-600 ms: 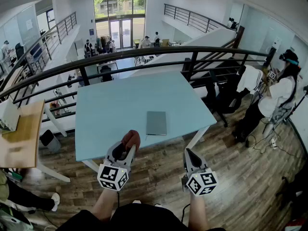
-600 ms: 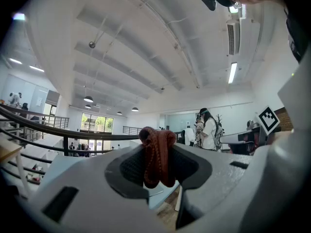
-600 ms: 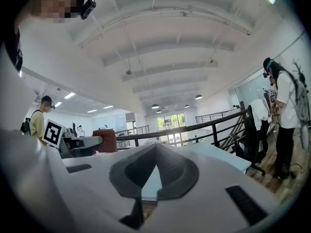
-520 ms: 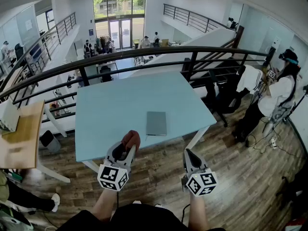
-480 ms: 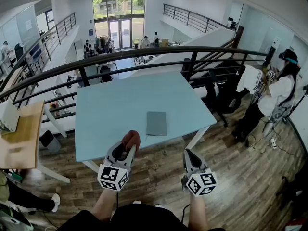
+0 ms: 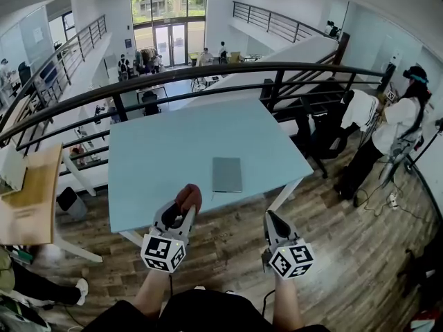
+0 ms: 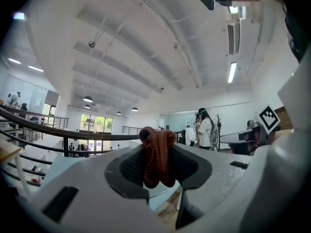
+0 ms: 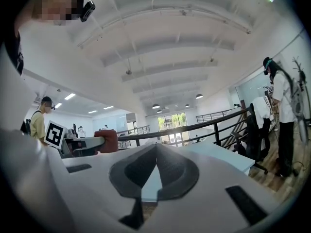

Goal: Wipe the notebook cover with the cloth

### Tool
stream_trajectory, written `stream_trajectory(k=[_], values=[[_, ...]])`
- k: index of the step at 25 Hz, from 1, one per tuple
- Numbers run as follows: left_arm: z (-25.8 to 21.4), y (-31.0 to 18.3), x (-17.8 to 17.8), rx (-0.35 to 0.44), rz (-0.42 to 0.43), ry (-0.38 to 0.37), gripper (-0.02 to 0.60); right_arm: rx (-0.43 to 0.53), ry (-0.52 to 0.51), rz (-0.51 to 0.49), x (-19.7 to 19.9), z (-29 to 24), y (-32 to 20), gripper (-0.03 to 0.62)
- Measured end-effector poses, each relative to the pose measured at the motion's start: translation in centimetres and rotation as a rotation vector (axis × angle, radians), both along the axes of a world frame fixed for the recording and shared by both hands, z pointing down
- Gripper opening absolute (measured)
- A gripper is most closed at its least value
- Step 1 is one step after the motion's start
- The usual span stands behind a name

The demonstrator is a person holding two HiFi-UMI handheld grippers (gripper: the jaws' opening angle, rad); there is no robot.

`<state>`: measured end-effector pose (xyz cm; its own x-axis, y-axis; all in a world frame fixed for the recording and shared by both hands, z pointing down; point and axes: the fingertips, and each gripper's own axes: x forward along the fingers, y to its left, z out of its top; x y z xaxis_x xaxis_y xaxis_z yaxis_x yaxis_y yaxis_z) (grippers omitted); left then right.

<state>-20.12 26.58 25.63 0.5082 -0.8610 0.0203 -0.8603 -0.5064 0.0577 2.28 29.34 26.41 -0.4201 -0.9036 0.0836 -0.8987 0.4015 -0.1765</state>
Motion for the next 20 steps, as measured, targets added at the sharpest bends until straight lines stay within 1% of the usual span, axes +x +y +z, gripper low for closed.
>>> stream_trajectory(k=[12, 20], values=[[0.6, -1.5, -1.9, -0.007, 0.041, 0.000, 0.132, -0.006, -0.004, 0.041, -1.8, 0.4, -1.0, 0.003], [2.1, -1.7, -3.6, -0.022, 0.076, -0.007, 0.132, -0.017, -0.002, 0.070, -3.6, 1.4, -1.2, 0.003]])
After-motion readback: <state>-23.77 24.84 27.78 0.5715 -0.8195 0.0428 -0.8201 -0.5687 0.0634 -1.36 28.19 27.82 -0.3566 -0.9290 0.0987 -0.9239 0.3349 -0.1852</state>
